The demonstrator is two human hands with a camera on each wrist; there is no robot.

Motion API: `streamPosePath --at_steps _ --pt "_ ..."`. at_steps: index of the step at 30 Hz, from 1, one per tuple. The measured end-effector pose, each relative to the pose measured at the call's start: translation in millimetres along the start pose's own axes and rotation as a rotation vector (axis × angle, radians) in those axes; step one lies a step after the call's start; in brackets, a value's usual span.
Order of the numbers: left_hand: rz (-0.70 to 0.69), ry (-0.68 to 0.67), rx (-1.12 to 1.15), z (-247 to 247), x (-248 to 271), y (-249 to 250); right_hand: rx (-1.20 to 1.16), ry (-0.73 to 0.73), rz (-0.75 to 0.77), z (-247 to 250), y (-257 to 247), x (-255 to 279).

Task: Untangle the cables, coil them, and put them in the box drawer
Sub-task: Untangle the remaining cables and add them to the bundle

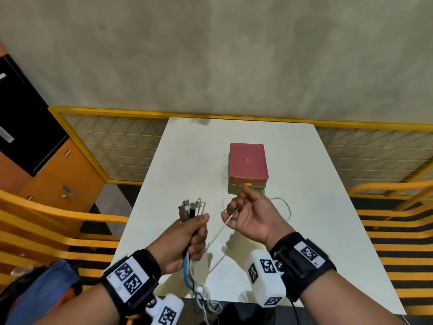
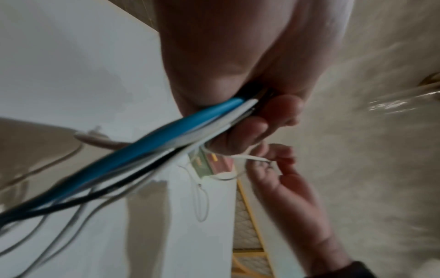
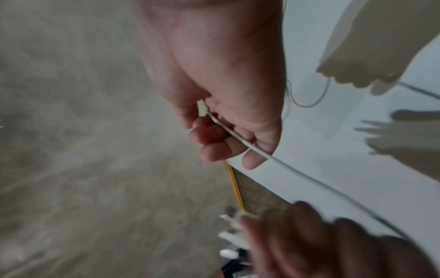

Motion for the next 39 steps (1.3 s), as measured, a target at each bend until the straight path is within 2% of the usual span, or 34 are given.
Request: streamPosePath --at_steps 3,5,7,9,11,14,17,21,24,30,33,36,39 --pt "0.168 0.03 -0.258 32 15 -29 -0.06 0.103 0.088 12 -24 0" --pt "0.22 0.066 -0.359 49 25 -40 -0.096 0.173 0.12 25 -39 -2" --pt "0.14 0.104 -0.321 52 24 -32 -0.076 0.191 0.142 33 -43 -4" --pt "-0.041 0.162 -0.237 36 13 -6 0.003 0.153 0.15 31 -34 -7" --pt "-0.231 0.208 -0.197 8 0 26 0.082 0.105 0.148 23 -19 -10" --pt "-0.428 0.164 -0.263 -44 -13 59 0.153 0.026 0.146 6 -2 -8" --pt "-0.507 0.132 -0.371 -71 -30 62 0.139 -0.046 0.173 -6 1 -2" --pt "-0.515 0.128 -0.626 -67 -48 45 0.011 -0.066 0.134 -4 -5 8" --pt "-0.535 0.15 -0.727 -64 -49 40 0.066 -0.1 0.104 -3 -4 8" --pt "-0.385 0.101 -0.759 -45 -53 36 0.185 -0.063 0.062 -4 -5 7" --pt "-0.164 0.064 -0.832 -21 -46 17 0.114 -0.013 0.132 5 -36 5" --pt "0.118 0.016 -1.053 15 -33 -12 -0.007 0.02 0.187 22 -65 2" --pt "0.198 -0.008 -1.099 33 -20 -22 -0.046 0.061 0.2 32 -69 1"
Point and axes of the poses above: each hand's wrist, its own x-axis away from the middle knuckle, its own z-axis out of the back of the hand, y = z × x, the point moved 5 cm from there along -x, towards the middle knuckle, and after that the axes turned 6 degrees about x, right-handed, at the moved point
